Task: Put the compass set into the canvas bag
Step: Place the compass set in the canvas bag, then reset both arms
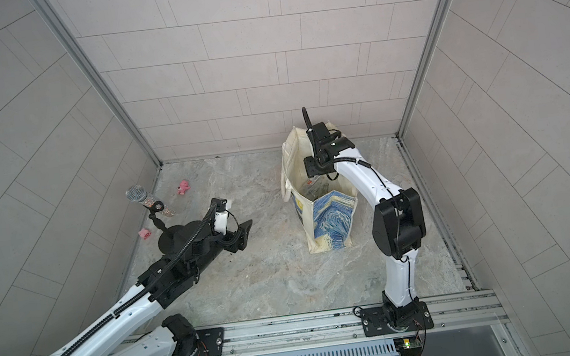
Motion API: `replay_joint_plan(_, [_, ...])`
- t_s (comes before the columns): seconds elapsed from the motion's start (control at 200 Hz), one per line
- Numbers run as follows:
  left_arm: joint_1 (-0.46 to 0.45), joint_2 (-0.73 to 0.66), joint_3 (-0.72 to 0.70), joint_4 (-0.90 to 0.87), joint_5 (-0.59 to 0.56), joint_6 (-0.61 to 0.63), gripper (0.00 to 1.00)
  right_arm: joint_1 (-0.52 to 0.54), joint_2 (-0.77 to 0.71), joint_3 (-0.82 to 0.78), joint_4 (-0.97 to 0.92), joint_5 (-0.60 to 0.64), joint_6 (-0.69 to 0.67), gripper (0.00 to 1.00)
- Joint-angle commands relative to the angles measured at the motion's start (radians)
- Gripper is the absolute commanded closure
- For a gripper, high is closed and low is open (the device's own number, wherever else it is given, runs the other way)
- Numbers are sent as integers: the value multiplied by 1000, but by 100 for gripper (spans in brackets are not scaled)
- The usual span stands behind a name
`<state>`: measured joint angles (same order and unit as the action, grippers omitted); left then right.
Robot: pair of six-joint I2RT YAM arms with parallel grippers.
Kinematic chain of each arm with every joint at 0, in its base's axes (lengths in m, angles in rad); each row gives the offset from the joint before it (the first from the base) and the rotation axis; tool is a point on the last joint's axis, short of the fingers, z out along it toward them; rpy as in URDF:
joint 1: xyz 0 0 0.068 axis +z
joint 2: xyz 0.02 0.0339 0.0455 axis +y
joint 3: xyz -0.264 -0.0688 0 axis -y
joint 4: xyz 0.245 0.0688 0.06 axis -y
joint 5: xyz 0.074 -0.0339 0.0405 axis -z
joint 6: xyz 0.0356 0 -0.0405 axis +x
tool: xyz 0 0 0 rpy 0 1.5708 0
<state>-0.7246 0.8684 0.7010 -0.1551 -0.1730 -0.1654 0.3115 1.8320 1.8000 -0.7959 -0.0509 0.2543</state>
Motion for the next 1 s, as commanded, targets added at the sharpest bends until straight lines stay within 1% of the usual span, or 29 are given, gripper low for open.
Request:
replay_joint_plan(0.0, [15,49,40,2,-102,-35,15,19,-239,20,14,95,-43,25])
replay_joint_plan(0.075, [29,94,72,-3,-111,-57,15,19,-378,-48,60,195,-60,17])
replay_joint_plan(0.145, [35,119,87,-2,-125,-68,15,6,-480,-107,64,339,-83,15])
replay_joint_plan(0.185, [37,124,85,8,-142,-72,15,-15,-533,-157,87,397,-94,14])
replay_joint_plan(0.255, [50,126,74,25,-187,-78,15,-85,-606,-251,109,504,-101,14])
replay_joint_plan(0.345, [84,115,59,54,-209,-81,15,-192,-688,-397,174,570,-84,15])
replay_joint_plan(0.44, [142,109,32,100,-198,-77,14,-308,-743,-615,302,556,-46,15])
replay_joint_plan(0.525, [214,132,-16,174,-185,-50,14,-346,-750,-829,492,550,-46,15])
replay_joint_plan(0.595, [282,174,-69,259,-187,-26,13,-352,-721,-1012,700,523,-64,15])
replay_joint_plan(0.635, [319,204,-96,300,-182,-15,13,-351,-697,-1113,858,491,-87,14])
replay_joint_plan(0.711, [380,248,-126,337,-123,1,13,-351,-644,-1287,1124,444,-106,14])
replay_joint_plan(0.761, [418,270,-130,340,-64,14,13,-351,-603,-1355,1281,410,-118,14])
replay_joint_plan(0.806, [441,285,-132,346,-41,38,13,-350,-555,-1400,1404,367,-132,14])
replay_joint_plan(0.876, [470,296,-144,370,-29,73,13,-350,-471,-1411,1477,299,-110,15])
replay_joint_plan(0.931, [500,303,-171,427,-7,107,13,-338,-407,-1454,1625,254,-122,15])
replay_joint_plan(0.996, [528,320,-224,540,-2,148,12,-302,-309,-1493,1819,263,-171,15])
